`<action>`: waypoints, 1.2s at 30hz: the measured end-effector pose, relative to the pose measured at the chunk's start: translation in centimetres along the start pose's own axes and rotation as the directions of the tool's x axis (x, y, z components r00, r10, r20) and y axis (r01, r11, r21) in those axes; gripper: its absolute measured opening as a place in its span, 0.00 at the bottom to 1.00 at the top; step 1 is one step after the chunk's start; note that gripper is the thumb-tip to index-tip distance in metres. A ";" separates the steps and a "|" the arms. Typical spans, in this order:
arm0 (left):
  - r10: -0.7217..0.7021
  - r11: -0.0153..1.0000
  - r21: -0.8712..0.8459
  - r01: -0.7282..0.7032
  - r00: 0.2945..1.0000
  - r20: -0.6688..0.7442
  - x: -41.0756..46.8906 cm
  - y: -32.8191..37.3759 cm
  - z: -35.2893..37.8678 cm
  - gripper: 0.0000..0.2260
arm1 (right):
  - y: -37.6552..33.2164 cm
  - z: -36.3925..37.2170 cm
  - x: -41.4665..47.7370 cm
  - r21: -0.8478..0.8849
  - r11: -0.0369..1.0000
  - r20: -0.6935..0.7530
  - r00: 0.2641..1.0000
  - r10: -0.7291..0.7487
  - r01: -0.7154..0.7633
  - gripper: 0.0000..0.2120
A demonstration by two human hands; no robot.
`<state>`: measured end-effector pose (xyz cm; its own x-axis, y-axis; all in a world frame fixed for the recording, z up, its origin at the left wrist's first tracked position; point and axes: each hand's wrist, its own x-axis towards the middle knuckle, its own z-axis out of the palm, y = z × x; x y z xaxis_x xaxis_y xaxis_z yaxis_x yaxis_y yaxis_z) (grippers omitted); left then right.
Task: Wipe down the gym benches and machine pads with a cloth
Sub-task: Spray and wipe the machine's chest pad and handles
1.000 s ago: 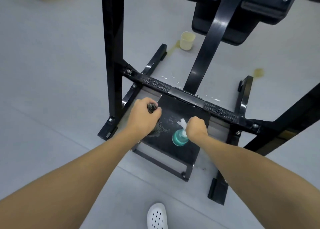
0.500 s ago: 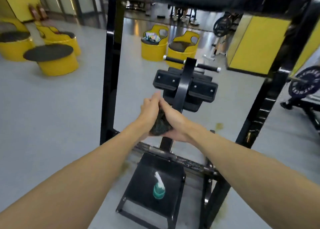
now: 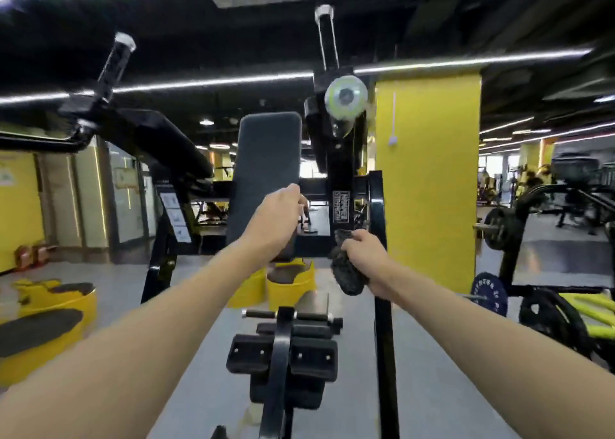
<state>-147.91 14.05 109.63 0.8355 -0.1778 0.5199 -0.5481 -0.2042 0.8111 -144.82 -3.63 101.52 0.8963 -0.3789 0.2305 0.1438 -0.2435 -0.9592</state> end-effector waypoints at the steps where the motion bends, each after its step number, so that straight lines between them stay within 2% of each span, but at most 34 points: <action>1: 0.056 0.998 -0.022 -0.057 0.997 -0.052 0.2 2.7 0.7 0.17 | -0.6 -2.5 1.8 -0.027 0.999 -0.024 0.999 -0.040 0.039 0.14; 3: 0.059 0.984 -0.157 -0.085 0.984 -0.169 0.2 7.3 1.5 0.17 | -4.0 -6.2 1.1 -0.069 0.985 -0.045 0.986 -0.163 0.159 0.15; 5: 0.026 0.939 -0.322 -0.121 0.959 -0.283 -0.3 11.5 1.9 0.14 | -7.5 -9.3 0.2 -0.063 0.961 -0.068 0.959 -0.273 0.269 0.10; 7: 0.062 0.919 -0.338 -0.201 0.923 -0.379 -0.1 14.4 2.1 0.12 | -9.8 -11.7 0.8 -0.052 0.932 -0.094 0.927 -0.362 0.358 0.09; 9: 0.163 0.946 -0.184 -0.268 0.881 -0.444 0.4 16.2 2.5 0.12 | -12.2 -12.6 2.0 -0.044 0.877 -0.113 0.870 -0.481 0.479 0.08; 11: 0.280 0.958 0.067 -0.279 0.854 -0.438 0.8 17.2 3.0 0.14 | -14.5 -12.1 3.2 -0.088 0.805 -0.111 0.797 -0.593 0.587 0.08; 13: 0.371 0.909 0.335 -0.248 0.849 -0.377 1.4 17.4 3.6 0.16 | -16.6 -11.1 4.7 -0.098 0.753 -0.102 0.746 -0.658 0.651 0.09; 15: 0.432 0.809 0.550 -0.205 0.843 -0.320 1.9 17.3 3.7 0.15 | -18.5 -10.0 6.4 -0.148 0.710 -0.110 0.702 -0.704 0.689 0.11; 18: 0.448 0.738 0.656 -0.160 0.842 -0.299 2.2 17.3 3.3 0.12 | -20.7 -8.7 8.6 -0.239 0.642 -0.078 0.645 -0.760 0.728 0.13; 21: 0.452 0.733 0.661 -0.164 0.843 -0.292 2.5 17.1 3.1 0.12 | -20.9 -7.8 10.7 -0.453 0.468 0.110 0.568 -0.815 0.759 0.12; 23: 0.457 0.739 0.649 -0.180 0.842 -0.286 2.5 17.1 3.1 0.13 | -20.5 -7.3 11.6 -0.541 0.401 0.228 0.588 -0.776 0.739 0.13; 27: 0.430 0.762 0.616 -0.198 0.866 -0.255 2.9 17.1 2.9 0.13 | -20.5 -6.7 11.4 -0.498 0.460 0.257 0.632 -0.731 0.735 0.13; 31: 0.392 0.726 0.664 -0.180 0.901 -0.184 3.0 17.2 2.7 0.14 | -22.4 -8.3 10.1 -0.484 0.467 0.429 0.666 -0.610 0.740 0.11; 32: 0.374 0.734 0.656 -0.176 0.911 -0.174 2.8 17.3 2.7 0.15 | -22.6 -8.6 10.1 -0.474 0.473 0.428 0.664 -0.613 0.743 0.10; 34: 0.359 0.741 0.648 -0.178 0.920 -0.158 2.4 17.5 2.7 0.16 | -22.6 -8.4 10.7 -0.481 0.453 0.321 0.632 -0.705 0.750 0.09; 36: 0.347 0.747 0.641 -0.175 0.926 -0.151 2.0 17.7 2.8 0.18 | -22.0 -7.7 11.2 -0.548 0.422 0.272 0.631 -0.727 0.722 0.08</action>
<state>-156.02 7.40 124.25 0.5893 -0.0897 0.8029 -0.5803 -0.7384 0.3435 -141.18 -9.36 126.50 0.5752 0.1807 0.7978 0.4783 -0.8655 -0.1488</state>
